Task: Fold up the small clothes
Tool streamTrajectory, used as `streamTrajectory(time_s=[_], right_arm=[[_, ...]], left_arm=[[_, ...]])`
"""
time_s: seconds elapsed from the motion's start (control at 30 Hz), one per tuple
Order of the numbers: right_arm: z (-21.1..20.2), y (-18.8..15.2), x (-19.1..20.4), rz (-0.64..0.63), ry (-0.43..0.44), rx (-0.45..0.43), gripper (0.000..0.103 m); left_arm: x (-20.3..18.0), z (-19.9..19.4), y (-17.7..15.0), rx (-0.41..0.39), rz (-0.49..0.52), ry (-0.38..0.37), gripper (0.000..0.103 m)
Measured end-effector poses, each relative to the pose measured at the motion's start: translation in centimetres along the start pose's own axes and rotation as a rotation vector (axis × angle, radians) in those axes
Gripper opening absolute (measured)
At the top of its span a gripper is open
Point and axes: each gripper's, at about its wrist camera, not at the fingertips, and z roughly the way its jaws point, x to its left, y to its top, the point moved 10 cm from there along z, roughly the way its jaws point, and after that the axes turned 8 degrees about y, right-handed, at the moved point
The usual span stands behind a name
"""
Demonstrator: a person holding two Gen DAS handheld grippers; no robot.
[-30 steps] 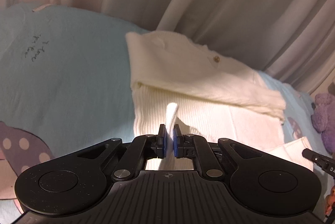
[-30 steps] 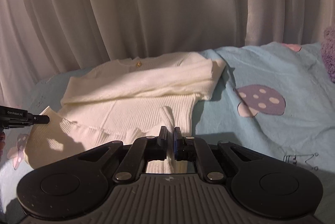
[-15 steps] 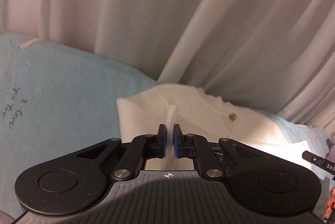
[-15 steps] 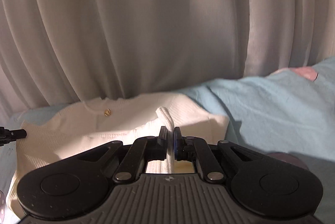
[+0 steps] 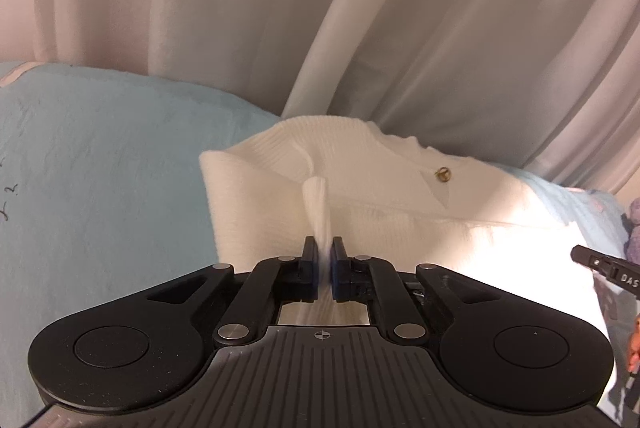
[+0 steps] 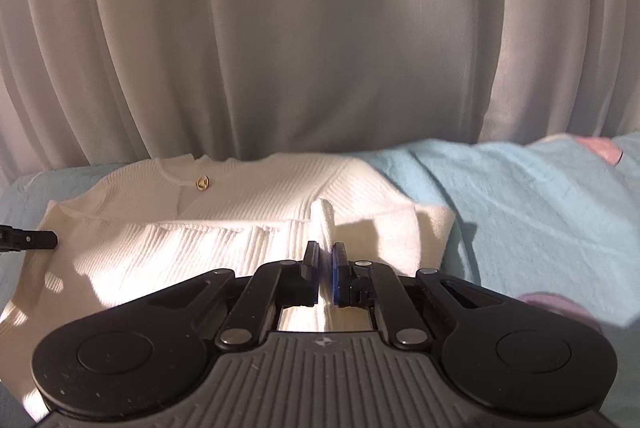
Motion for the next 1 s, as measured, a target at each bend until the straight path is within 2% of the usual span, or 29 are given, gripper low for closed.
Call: streamTrajectory(time_s=[0.07,0.13,0.27,0.37,0.47,0.53,0.6,0.63,0.67,0.73,0.8,0.87,0.9,0.97,1.0], right_arm=[[-1.2,2.2,0.7,-0.047,-0.017,-0.072,0.004],[-1.6,4.5,1.2,-0.070,-0.021,-0.126,0.004],[0.4,9.0,0.6,-0.098,-0.098,-0.184,0.004],[3.3,10.3,-0.6,-0.069,-0.138,-0.175,0.004],[5.9,9.3,-1.8,-0.019,-0.132,-0.120,0.006],[6.0,8.6,-2.1,0.016,-0.146,-0.125,0.010],[6.0,7.7,-1.2,0.045,-0.111,-0.133,0.014],[6.4,7.2,-0.2,0.056,-0.086,-0.127,0.014],[7.1,6.4,1.7,0.052,-0.040,-0.109,0.014],[8.5,4.8,5.9,0.013,0.065,-0.074,0.014],[9.8,3.3,9.0,-0.066,0.105,-0.042,0.015],[11.1,2.1,9.6,-0.128,0.073,-0.007,0.015],[11.6,1.7,8.6,-0.147,0.022,0.004,0.015],[11.1,2.2,5.8,-0.076,-0.001,-0.015,0.014],[10.8,2.5,3.9,-0.068,-0.060,-0.017,0.013]], left_arm=[[-0.5,-1.4,1.9,-0.041,-0.041,-0.057,0.007],[-0.8,-2.5,4.5,-0.101,-0.056,-0.074,0.007],[-1.0,-2.5,9.7,-0.227,-0.028,0.019,0.007],[-1.0,-0.3,11.6,-0.241,-0.055,0.068,0.008],[-0.5,3.0,10.7,-0.174,-0.049,0.167,0.012],[-0.1,3.5,9.5,-0.170,-0.051,0.217,0.018],[-0.7,3.7,8.3,-0.183,-0.046,0.202,0.036],[-1.2,3.9,7.6,-0.186,-0.049,0.190,0.046],[-1.8,4.3,7.1,-0.183,-0.046,0.183,0.053],[-3.4,5.7,5.9,-0.156,-0.017,0.184,0.056],[-4.1,7.2,5.1,-0.142,0.013,0.218,0.062],[-3.4,8.7,4.2,-0.125,0.039,0.296,0.061],[-2.8,9.1,3.9,-0.125,0.042,0.317,0.060],[-2.2,9.1,3.9,-0.156,0.052,0.314,0.060],[-2.1,9.1,3.9,-0.156,0.057,0.310,0.060]])
